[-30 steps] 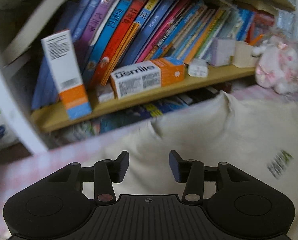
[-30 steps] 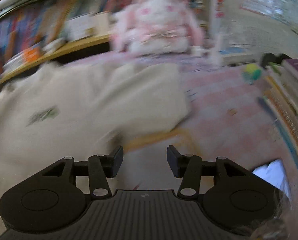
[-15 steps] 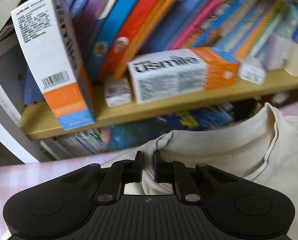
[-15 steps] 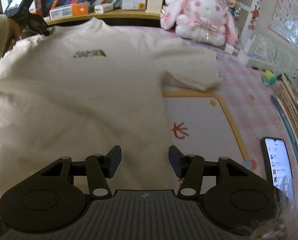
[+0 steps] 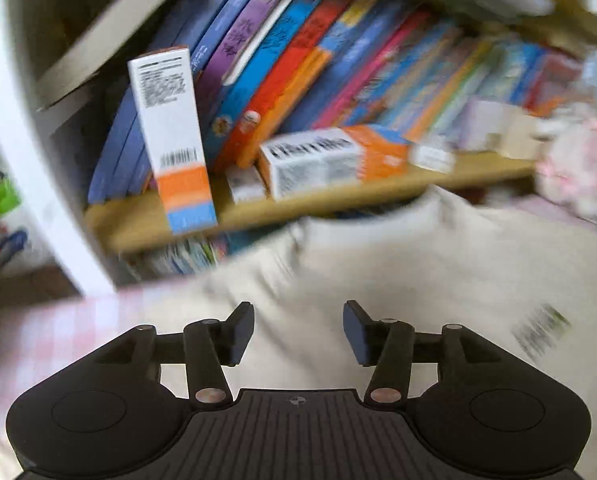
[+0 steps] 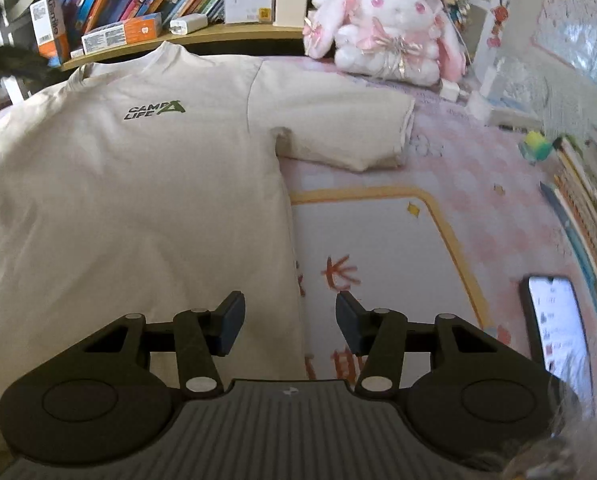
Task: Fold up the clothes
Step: 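Release the sleeve with the right gripper and lift both tools away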
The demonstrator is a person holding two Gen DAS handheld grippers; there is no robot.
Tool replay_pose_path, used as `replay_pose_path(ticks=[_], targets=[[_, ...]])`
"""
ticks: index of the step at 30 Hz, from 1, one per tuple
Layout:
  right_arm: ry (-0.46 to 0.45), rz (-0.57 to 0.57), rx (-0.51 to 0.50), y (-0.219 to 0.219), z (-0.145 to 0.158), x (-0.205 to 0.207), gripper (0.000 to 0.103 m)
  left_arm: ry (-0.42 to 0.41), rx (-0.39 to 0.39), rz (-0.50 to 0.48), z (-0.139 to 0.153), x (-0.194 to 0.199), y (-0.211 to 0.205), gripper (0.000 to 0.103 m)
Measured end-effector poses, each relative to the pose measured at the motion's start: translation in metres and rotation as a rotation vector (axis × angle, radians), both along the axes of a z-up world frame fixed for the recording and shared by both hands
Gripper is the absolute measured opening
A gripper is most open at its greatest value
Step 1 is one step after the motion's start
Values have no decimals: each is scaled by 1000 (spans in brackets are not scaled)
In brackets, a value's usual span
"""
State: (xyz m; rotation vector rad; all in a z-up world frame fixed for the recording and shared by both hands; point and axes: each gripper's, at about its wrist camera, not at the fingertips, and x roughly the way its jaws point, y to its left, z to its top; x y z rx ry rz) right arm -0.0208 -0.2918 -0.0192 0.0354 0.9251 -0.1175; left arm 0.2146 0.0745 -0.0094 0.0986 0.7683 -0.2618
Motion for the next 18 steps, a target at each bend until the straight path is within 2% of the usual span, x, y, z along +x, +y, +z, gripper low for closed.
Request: replay_pose_path(ticks=[3,6,11,15,18], targets=[[8,-22,28,-2,1,-10,48,18,-54,-24,1,-59,16,61],[8,-62,55,-4,2,-24,48,45,-85,-33,-2,-104,27,61],[7,-100,85,-4,3,-51,48,90,-58,0,-11,-177,42,61],[9,-88,107,-3,4,-65,48,114,-10,41,-13,-224,49,62],[10,-71,132,-6,3,-71,48,133,-2,103,-15,-253,49,62]])
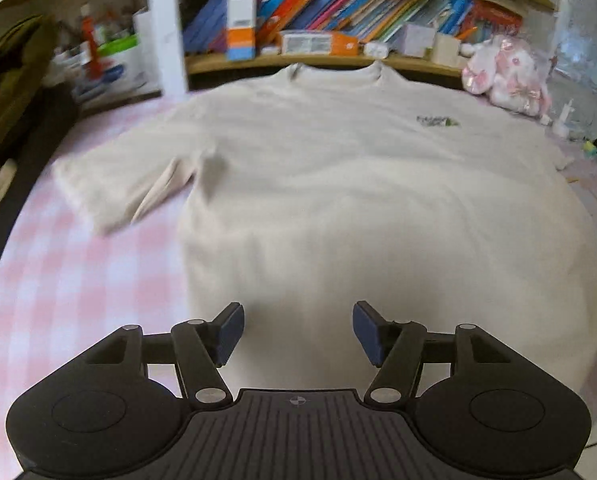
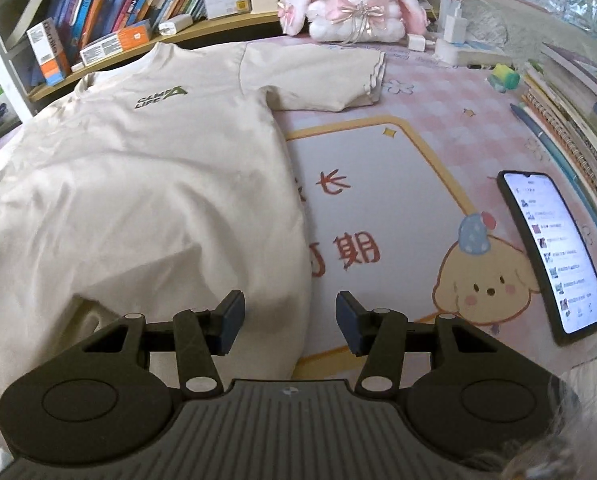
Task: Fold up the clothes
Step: 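Release the sleeve with the right gripper and lift both tools away, then grasp the shirt hem with both grippers and pull it straight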
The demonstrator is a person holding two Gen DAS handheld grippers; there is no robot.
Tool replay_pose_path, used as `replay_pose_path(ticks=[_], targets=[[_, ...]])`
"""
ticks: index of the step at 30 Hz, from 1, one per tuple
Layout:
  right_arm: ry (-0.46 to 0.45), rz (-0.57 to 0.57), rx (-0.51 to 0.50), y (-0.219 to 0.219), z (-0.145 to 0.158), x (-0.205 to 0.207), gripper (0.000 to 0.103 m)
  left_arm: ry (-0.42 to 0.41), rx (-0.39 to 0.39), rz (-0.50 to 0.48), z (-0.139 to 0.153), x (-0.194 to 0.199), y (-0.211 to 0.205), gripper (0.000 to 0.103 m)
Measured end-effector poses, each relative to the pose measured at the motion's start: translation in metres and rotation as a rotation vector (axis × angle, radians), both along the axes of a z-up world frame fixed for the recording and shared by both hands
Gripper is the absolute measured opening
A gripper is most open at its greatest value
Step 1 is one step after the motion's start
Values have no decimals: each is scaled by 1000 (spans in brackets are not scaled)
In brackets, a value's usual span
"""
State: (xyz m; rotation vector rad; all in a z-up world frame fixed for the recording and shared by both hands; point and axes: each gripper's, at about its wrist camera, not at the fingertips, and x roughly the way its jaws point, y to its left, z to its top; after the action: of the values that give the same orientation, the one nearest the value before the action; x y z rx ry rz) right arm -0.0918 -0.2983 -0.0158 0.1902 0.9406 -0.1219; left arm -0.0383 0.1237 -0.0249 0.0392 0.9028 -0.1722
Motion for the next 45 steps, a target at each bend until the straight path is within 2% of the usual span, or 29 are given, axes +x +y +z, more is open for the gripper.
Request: replay_pose_path(ticks=[8,13,17,21,23,26,29,31,32,33,36,40,42,45], targets=[[-17,78,107,-19,6,-25,49,28,16,158,-1,-65,-9,64],[25,128,199,-20,0,-45,46,16,17,253,5,-95,-8,64],[31,197,207,-9,-2,-58,45,19,51,289,5,-114,-9,64],[25,260,159,5,-4,-68,44,20,51,291,6,-129,-11,64],[20,286,124,10,-5,-68,40,23,53,284,5,-133,-12,64],[12,326,73,17,-6,-68,22,23,46,289,4,-138,-13,64],[16,346,75,17,-7,-66,6,26,11,299,3,-142,-9,63],[16,334,95,12,-7,-65,4,34,-36,306,1,-143,-4,53],[10,327,96,10,-5,-64,4,46,-87,305,0,-142,0,24],[-2,317,96,8,-2,-65,4,58,-139,303,0,-142,4,9],[-63,276,94,-5,17,-67,3,-10,-255,346,23,-145,19,7],[-190,220,33,-31,66,-75,3,-108,-383,383,59,-146,39,7],[-216,219,32,-41,81,-78,3,-126,-392,373,70,-141,42,8],[-188,242,28,-46,81,-77,3,-72,-326,360,62,-131,35,8]])
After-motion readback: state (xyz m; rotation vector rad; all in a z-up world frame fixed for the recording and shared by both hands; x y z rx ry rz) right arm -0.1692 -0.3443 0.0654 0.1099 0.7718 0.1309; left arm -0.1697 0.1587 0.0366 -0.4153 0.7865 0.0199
